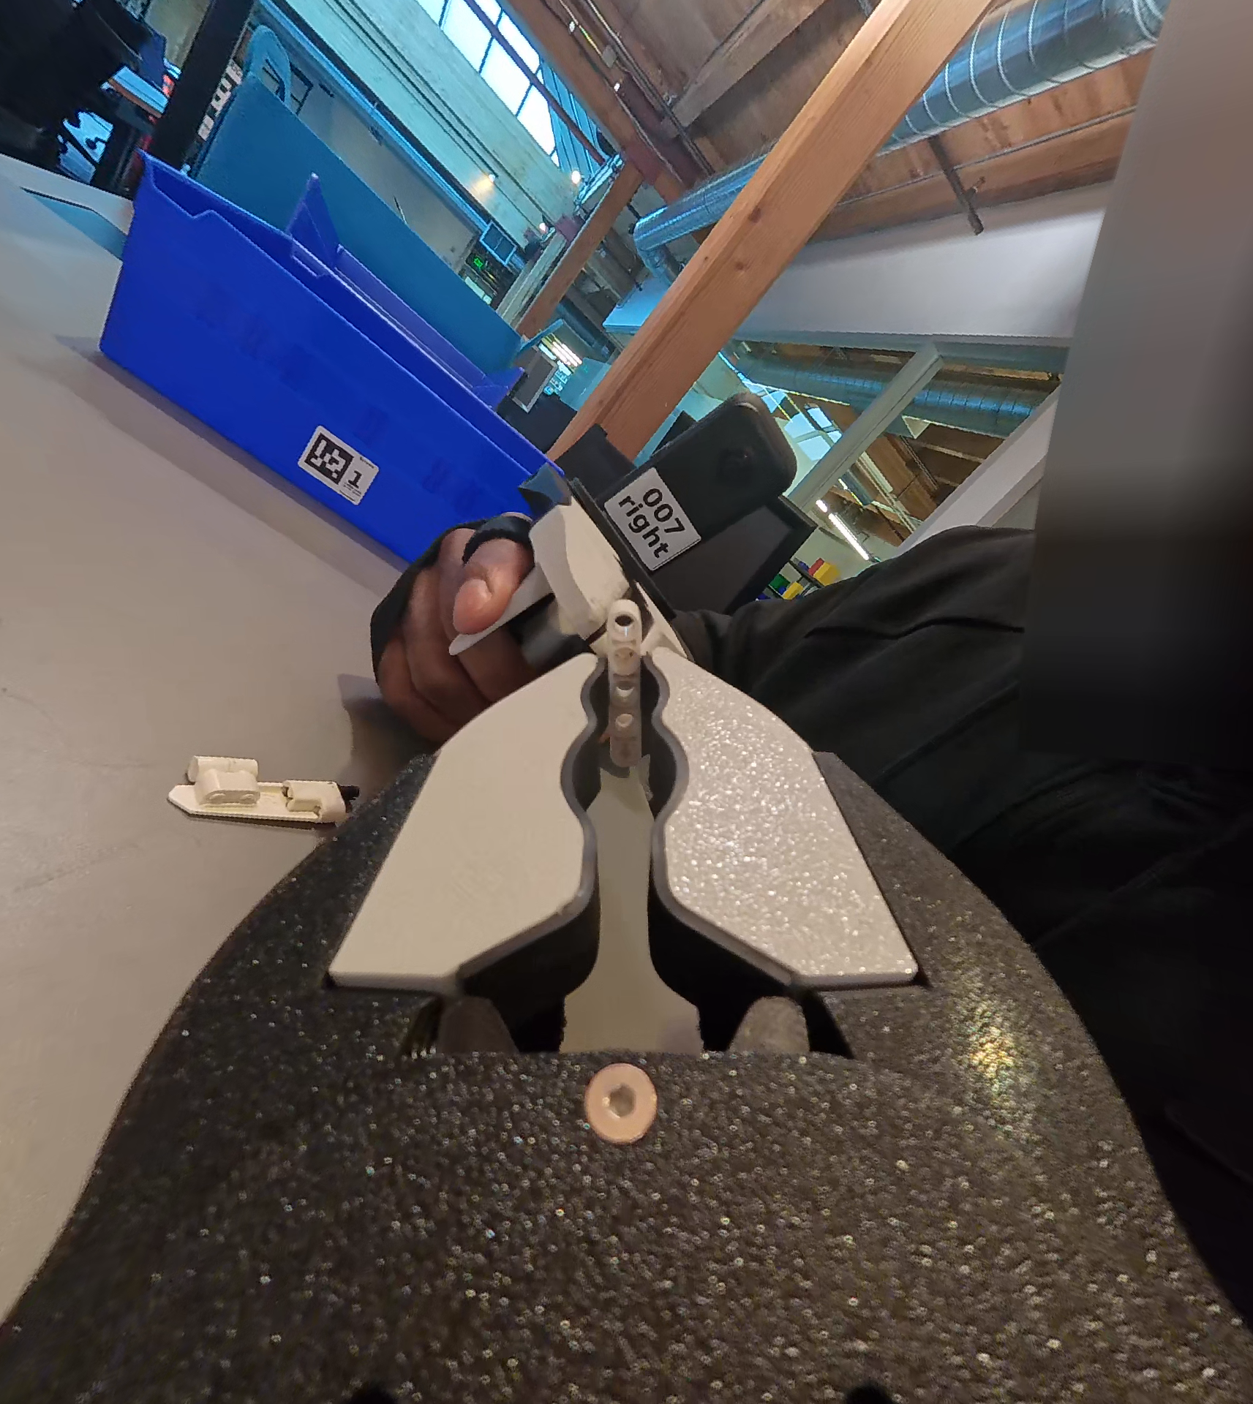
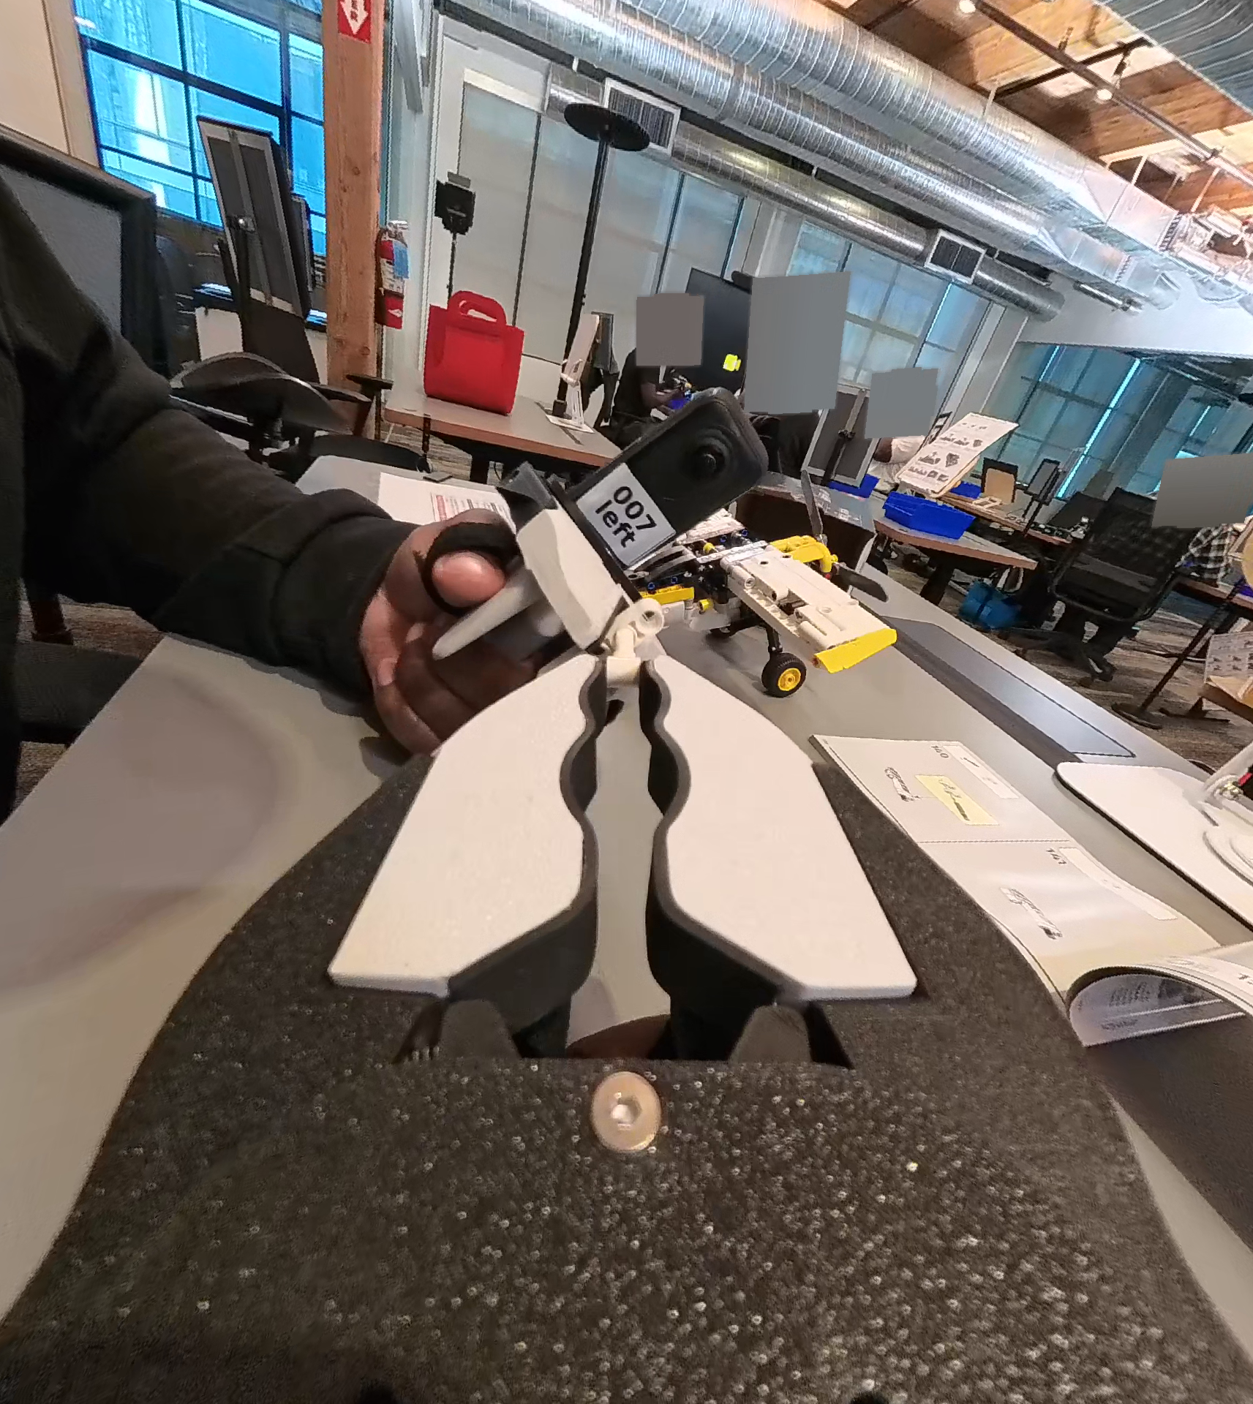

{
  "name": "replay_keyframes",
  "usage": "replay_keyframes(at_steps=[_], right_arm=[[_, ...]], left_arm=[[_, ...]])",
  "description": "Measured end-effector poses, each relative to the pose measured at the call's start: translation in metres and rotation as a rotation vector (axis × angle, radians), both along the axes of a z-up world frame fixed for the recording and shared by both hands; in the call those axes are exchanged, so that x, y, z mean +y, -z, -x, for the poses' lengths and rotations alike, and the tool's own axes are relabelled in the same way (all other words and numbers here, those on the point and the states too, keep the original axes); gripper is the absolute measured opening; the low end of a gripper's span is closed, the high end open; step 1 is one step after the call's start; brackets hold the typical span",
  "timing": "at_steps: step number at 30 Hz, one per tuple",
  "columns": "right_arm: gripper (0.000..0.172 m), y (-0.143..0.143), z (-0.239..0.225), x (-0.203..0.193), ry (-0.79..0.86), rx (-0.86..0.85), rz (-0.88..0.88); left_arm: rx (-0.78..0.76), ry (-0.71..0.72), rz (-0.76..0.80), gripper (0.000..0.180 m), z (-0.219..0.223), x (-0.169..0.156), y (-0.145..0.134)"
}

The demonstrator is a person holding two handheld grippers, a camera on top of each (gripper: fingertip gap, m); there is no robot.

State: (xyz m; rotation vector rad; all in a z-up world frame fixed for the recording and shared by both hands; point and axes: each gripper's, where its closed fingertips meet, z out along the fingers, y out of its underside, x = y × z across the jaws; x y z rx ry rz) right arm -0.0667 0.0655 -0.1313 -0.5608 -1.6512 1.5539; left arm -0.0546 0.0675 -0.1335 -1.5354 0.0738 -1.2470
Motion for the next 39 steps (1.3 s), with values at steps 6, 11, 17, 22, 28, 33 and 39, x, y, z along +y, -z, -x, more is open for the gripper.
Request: replay_keyframes(at_steps=[6,11,17,22,28,33,39], right_arm=[[0.008,-0.001,-0.001,0.0,-0.007,0.009,0.009],[0.008,-0.001,-0.001,0.0,-0.004,0.011,0.007],[0.008,-0.001,-0.001,0.0,-0.001,0.015,0.011],[0.008,-0.001,0.0,0.0,0.003,0.017,0.008],[0.008,-0.001,0.0,-0.001,0.003,0.02,0.005],[0.008,0.0,0.0,0.001,0.025,0.032,-0.038],[0.008,-0.001,0.003,0.007,0.062,0.025,-0.054]], left_arm=[[-0.012,0.01,0.015,0.007,0.0,0.0,0.001],[-0.013,0.011,0.018,0.007,0.0,0.0,0.001],[-0.011,0.013,0.021,0.007,0.0,0.0,0.002],[-0.012,0.012,0.021,0.007,0.0,0.0,0.002],[-0.014,0.019,0.022,0.007,0.0,-0.001,0.002],[0.003,0.006,0.036,0.007,0.001,0.001,0.004],[0.09,0.004,0.052,0.007,0.002,-0.001,0.011]])
